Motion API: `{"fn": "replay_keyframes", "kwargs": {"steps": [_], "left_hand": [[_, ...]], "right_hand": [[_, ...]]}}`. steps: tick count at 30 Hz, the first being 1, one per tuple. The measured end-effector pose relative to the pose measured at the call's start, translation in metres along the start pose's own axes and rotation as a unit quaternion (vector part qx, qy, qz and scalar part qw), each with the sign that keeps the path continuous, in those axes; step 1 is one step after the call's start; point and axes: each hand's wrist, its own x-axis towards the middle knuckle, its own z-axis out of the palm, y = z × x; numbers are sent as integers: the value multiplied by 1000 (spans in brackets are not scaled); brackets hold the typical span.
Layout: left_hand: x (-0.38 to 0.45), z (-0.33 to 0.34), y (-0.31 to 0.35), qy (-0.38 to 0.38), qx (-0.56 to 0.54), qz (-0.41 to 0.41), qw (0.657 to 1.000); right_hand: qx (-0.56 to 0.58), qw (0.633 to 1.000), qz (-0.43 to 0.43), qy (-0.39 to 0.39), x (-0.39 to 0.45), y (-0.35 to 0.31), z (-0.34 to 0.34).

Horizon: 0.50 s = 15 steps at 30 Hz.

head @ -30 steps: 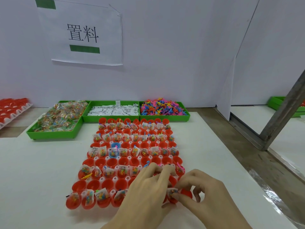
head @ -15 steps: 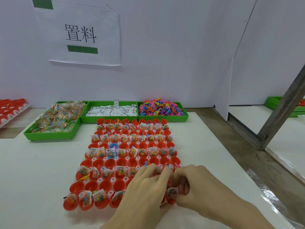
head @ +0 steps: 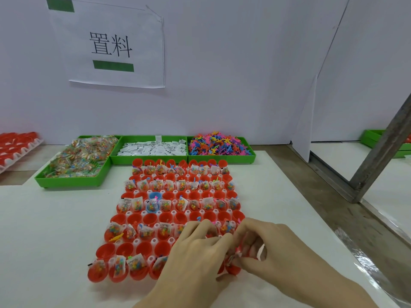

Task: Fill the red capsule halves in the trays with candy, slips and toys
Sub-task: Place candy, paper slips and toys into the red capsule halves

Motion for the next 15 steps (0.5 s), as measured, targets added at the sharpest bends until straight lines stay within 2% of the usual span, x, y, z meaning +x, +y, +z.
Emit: {"fn": "replay_keyframes", "kwargs": {"steps": [6,15], "left_hand": [[0,0,2,-21,-3,-32,999],[0,2,1,6,20,-22,1000]], "right_hand": [[-27,1000,-3,3,0,0,2],[-103,993,-46,-22,8,0,5]]}}
